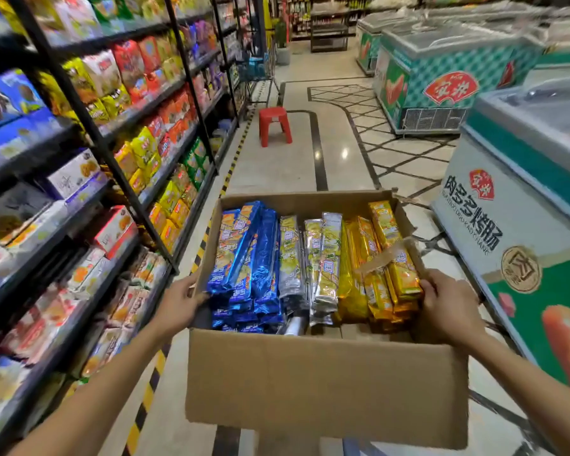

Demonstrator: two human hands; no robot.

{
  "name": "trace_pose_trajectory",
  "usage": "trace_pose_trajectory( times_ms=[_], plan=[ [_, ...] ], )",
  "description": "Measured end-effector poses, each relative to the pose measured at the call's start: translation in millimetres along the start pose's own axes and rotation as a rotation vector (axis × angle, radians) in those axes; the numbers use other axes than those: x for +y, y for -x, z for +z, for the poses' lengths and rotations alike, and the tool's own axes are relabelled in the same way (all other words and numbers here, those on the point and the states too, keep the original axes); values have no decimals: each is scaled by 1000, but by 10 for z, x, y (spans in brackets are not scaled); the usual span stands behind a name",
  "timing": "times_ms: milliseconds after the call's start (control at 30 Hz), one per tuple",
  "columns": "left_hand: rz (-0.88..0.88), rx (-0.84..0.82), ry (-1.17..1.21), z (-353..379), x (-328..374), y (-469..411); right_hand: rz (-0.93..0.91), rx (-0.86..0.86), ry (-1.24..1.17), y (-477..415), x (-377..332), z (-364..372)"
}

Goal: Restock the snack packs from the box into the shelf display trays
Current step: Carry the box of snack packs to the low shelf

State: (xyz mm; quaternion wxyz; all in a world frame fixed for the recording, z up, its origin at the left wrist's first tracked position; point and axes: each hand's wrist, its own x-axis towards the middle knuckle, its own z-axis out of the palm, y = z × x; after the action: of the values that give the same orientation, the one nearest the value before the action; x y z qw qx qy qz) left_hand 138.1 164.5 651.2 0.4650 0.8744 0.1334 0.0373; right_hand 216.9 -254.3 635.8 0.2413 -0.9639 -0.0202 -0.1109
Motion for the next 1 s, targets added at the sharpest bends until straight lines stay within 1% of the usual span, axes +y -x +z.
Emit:
trace_pose_trajectory(
  times_ms=[167,300,400,533,667,833,1000],
  plan=[
    [19,37,-9,-257,208,-463,-12,15,-5,-497,-286,83],
    [-18,46,-2,-307,212,-1009,-4,-7,-20,-1032,-408,353],
    [-86,58,-13,-347,199,-1487,-1,-49,-37,-1538,-492,605],
    [-128,17,-62,-502,149,-2167,-19,-83,-68,-2217,-716,841],
    [-154,29,-96,-622,73,-2882,-30,-102,-5,-2900,-956,1042],
    [-194,34,-94,-693,-42,-3899,-44,-119,-58,-3879,-1124,1542],
    [-124,-1,-47,-716,-139,-5221,-25,-122,-59,-5011,-1313,2246]
  ],
)
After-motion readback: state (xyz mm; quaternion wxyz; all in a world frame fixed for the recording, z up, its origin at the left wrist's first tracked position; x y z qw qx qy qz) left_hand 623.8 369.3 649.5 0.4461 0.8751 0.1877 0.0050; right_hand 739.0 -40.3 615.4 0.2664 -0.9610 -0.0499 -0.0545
